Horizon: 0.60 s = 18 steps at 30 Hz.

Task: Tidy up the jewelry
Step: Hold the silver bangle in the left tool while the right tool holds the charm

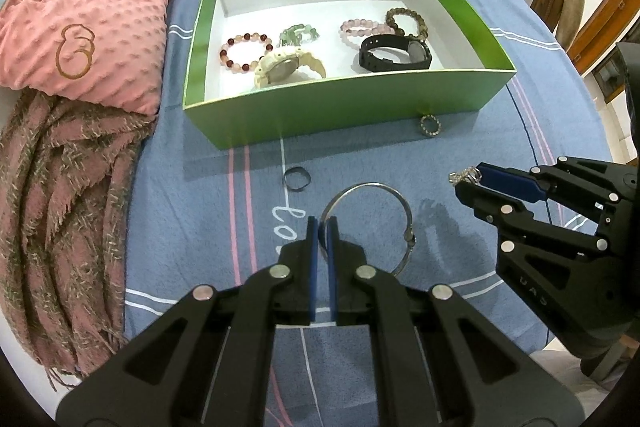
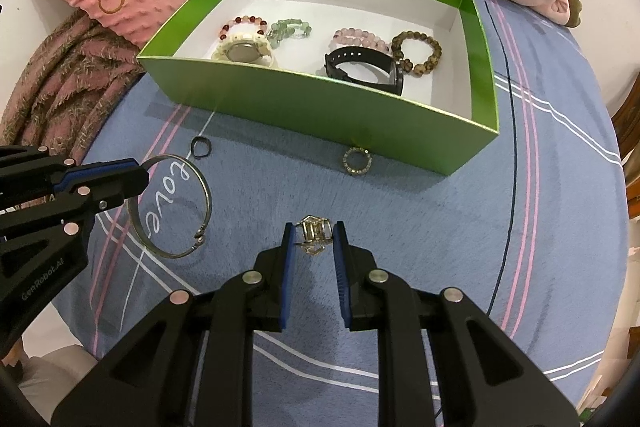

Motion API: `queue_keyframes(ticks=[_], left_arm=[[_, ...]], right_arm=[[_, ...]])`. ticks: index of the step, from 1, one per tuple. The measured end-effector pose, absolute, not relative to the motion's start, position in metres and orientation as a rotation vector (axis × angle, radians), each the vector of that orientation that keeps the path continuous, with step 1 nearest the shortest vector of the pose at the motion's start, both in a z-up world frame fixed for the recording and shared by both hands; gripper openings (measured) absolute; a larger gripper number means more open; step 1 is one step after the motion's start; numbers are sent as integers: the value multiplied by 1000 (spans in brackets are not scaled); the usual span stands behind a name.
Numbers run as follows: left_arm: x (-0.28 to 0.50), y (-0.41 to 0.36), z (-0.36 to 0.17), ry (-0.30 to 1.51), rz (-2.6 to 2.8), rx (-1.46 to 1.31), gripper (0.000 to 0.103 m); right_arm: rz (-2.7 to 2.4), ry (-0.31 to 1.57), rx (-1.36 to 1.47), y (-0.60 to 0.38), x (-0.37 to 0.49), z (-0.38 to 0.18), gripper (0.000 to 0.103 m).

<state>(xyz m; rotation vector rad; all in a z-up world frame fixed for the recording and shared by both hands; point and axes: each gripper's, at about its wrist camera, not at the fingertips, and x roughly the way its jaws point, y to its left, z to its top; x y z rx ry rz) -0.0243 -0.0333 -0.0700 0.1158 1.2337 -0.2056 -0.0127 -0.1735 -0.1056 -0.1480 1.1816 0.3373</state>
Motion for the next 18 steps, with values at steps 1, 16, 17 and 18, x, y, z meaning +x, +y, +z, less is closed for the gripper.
queue_keyframes(ticks=[1, 16, 17, 18], left_arm=[[-24, -34, -70, 1234, -206, 116, 4], [-25, -35, -75, 1247, -206, 112, 4], [-25, -35, -75, 1247, -207, 112, 4], [-25, -35, -75, 1247, -207, 112, 4]], right_arm=[[338, 1182, -148, -174, -12, -106, 19], [342, 1188, -148, -174, -11, -106, 19], [342, 1189, -148, -174, -11, -106, 19], [343, 1189, -149, -174, -11, -106, 19]])
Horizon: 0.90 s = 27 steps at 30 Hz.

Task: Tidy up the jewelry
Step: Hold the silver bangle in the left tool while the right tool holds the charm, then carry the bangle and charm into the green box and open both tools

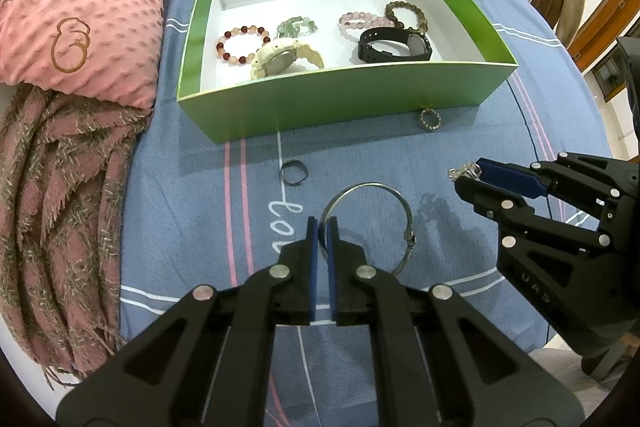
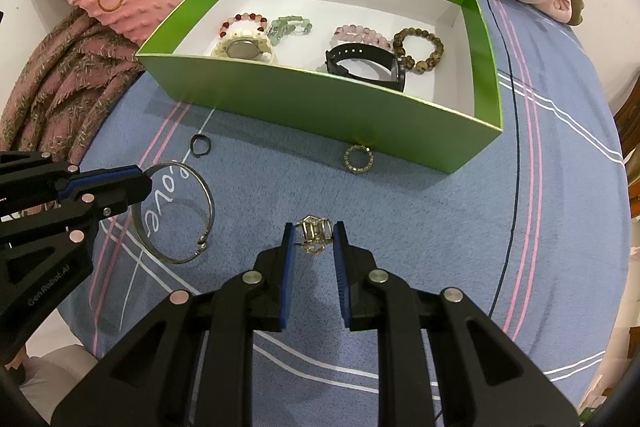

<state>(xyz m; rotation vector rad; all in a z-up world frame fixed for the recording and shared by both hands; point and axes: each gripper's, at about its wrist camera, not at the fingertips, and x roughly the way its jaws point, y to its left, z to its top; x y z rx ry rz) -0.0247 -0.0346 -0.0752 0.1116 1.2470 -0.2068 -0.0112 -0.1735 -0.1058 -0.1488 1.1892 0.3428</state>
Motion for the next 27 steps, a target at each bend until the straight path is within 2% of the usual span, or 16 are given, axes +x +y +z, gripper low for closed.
queue_keyframes(ticks=[5, 16, 27], left_arm=[[-25, -34, -73, 1243, -206, 107, 4], [-2, -11, -37, 1156, -160, 53, 4], [-2, -14, -47, 1183, -182, 59, 4]], right_arm=[[343, 1182, -146, -174, -12, -103, 19], [337, 1077, -104, -190, 2, -51, 19], [375, 1135, -110, -176, -2, -72, 19]])
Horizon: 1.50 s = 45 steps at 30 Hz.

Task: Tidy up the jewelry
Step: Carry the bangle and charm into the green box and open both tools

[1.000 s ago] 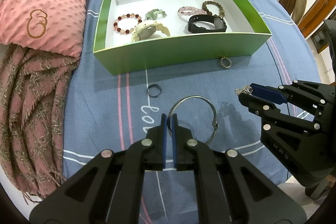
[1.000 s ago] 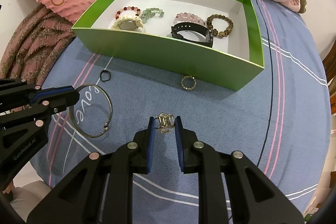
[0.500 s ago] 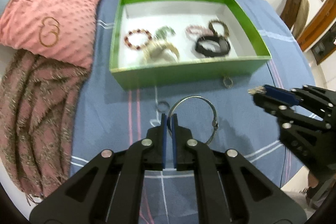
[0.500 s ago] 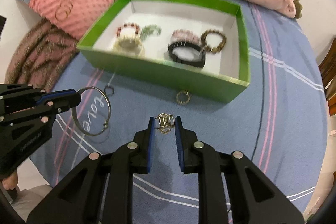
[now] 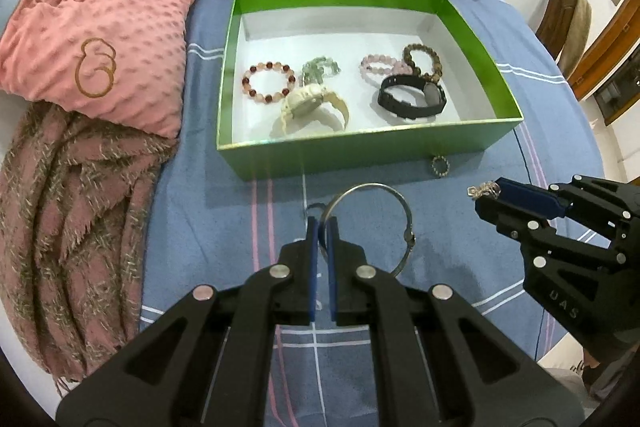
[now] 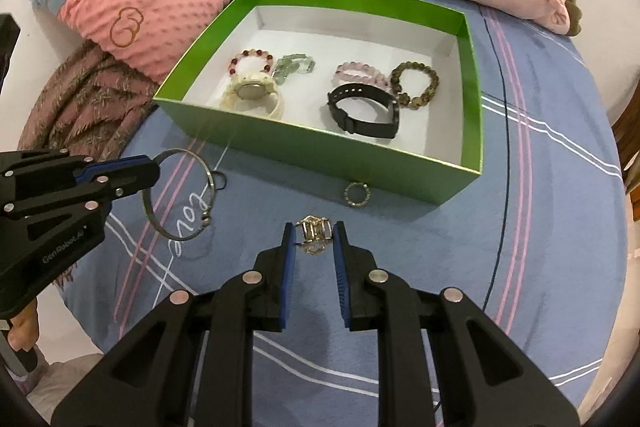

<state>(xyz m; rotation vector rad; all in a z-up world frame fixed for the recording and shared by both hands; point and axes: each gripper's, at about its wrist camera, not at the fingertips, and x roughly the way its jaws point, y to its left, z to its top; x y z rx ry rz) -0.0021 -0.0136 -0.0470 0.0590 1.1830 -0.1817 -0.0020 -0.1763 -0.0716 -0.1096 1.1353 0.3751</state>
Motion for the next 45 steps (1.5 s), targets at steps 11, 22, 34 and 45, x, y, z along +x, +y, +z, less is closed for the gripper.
queue_keyframes(ticks=[11, 22, 34, 45], left_arm=[[64, -10, -7, 1071, -173, 62, 4], [158, -18, -53, 1158, -140, 60, 4], [180, -12, -97, 1247, -100, 44, 6], [135, -11, -44, 1116, -81, 84, 22]], right_arm=[[367, 1014, -69, -185, 54, -19, 19], [334, 1077, -69, -167, 167, -55, 19], [294, 1205, -87, -158, 190, -116, 19], [319, 1113, -36, -181, 150, -67, 35]])
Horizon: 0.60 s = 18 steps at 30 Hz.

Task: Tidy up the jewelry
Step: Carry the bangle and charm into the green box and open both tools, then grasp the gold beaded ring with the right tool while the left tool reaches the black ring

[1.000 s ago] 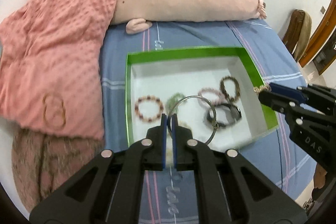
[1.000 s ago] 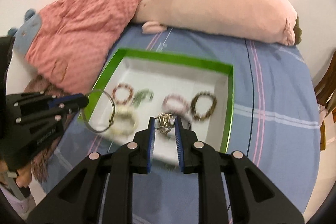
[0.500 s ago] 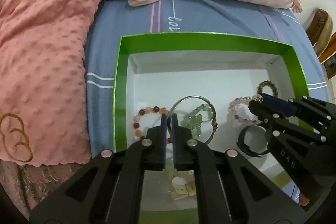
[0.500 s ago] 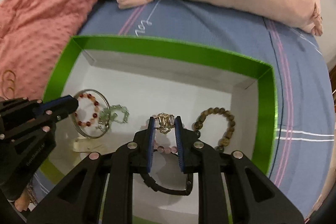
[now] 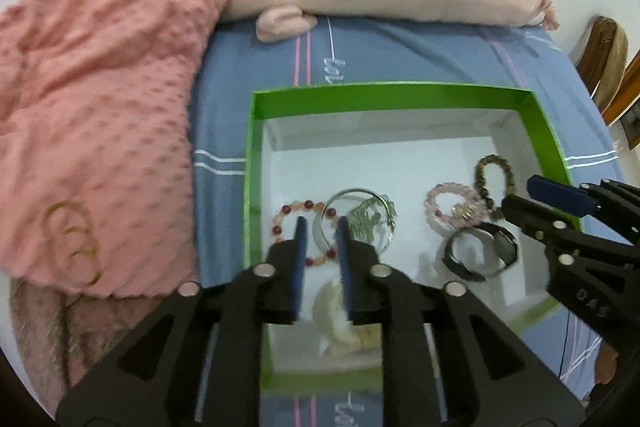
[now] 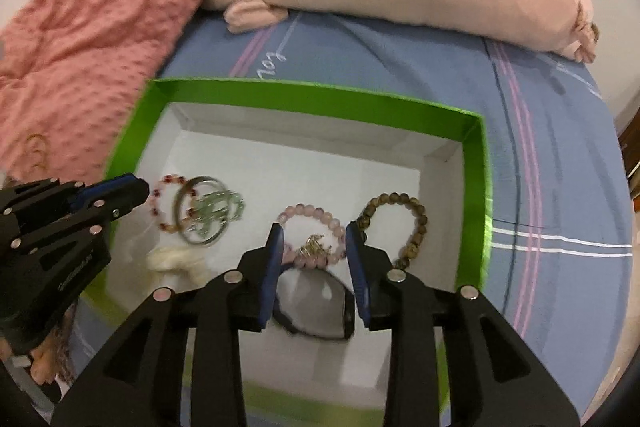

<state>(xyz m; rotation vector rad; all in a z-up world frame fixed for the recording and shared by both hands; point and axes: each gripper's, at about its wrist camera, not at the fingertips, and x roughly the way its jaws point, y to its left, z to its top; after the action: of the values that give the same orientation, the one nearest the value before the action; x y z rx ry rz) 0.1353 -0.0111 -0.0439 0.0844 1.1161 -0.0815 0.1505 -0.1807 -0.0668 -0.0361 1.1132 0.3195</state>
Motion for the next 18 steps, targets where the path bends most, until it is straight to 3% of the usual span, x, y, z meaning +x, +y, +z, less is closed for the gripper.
queue_keyframes(ticks=[3, 10, 13, 18], left_arm=[[109, -10, -29, 1071, -82, 94, 28], [48, -12, -22, 1037, -116, 132, 28], [26, -5, -26, 1045, -115, 125, 38], [-5, 2, -50, 1105, -121, 168, 39]], right_arm=[[362, 1060, -12, -186, 120, -43, 49], [452, 1020, -9, -199, 59, -24, 49], [441, 1021, -2, -206, 39, -26, 49], [494, 1109, 26, -213, 8, -48, 50]])
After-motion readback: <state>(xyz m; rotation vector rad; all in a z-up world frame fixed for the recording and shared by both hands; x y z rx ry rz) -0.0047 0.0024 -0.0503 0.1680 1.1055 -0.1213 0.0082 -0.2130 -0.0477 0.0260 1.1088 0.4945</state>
